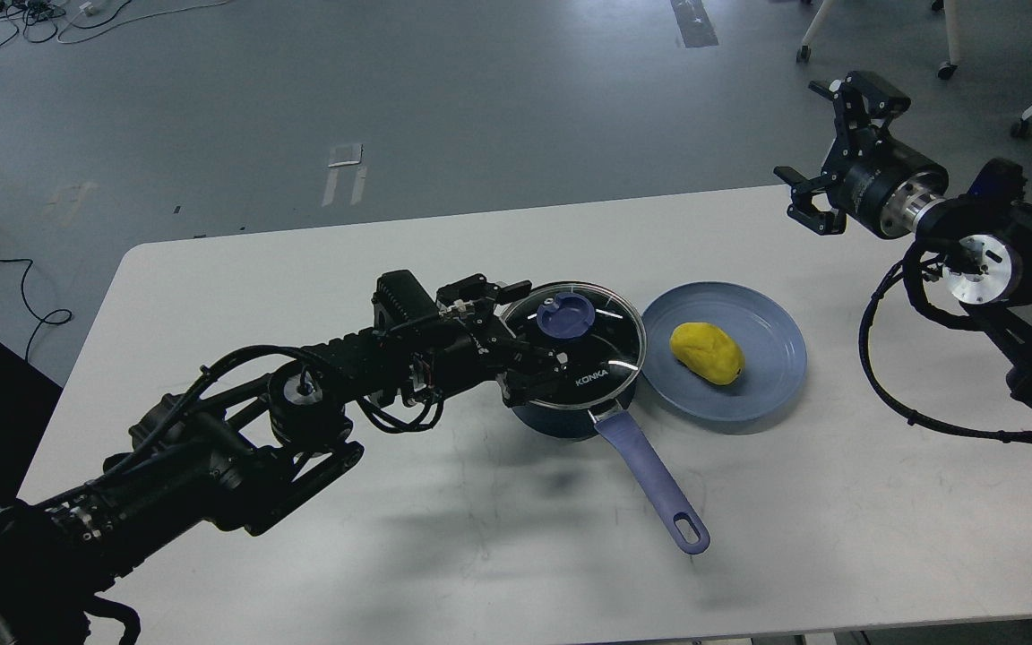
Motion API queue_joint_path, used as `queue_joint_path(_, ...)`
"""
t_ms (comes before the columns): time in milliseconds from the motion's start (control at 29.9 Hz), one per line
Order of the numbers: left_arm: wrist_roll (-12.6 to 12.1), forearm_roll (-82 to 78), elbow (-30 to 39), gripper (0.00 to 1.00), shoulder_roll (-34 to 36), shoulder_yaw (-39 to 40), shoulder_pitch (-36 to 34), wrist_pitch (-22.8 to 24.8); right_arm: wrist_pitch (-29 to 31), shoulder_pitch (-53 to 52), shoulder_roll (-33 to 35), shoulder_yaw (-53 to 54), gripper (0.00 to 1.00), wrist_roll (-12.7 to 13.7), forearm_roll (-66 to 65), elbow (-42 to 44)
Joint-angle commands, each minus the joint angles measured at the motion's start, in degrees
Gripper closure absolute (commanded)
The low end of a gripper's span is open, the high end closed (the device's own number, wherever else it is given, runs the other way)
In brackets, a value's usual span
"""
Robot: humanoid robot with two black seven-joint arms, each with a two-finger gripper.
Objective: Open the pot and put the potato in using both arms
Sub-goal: 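Reach the left gripper to the pot lid's blue knob and grasp it, then lift the glass lid off the saucepan with the left gripper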
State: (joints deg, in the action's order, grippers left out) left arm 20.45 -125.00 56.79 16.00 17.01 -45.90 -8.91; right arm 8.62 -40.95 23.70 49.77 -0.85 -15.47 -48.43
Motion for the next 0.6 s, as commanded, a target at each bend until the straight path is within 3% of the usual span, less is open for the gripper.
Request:
queue_joint_path(0,-0.15,0.00,-0.10,0.19,-0.01,-0.05,-0.15,-0.32,0.08,0.52,0.03,-0.11,0.00,-0.02,0.00,0.01)
queue_joint_path(33,-0.24,0.00,-0.10,0.29,-0.01,-0.14,-0.24,-0.32,0.08,0.60,0.03,-0.11,0.00,-0.02,0.00,0.01)
queue_joint_path(100,-0.24,0.00,-0.10,0.37,-0.01,-0.14,-0.42,-0.32,0.17,0.69,0.03,-0.20,0.00,0.06,0.00,0.01)
queue_joint_path(569,0.03,0.00,-0.02,0.36,-0.01,-1.99,-0.33,-0.32,0.52,0.96,0.03,-0.38,0.00,-0.02,0.00,-0.17)
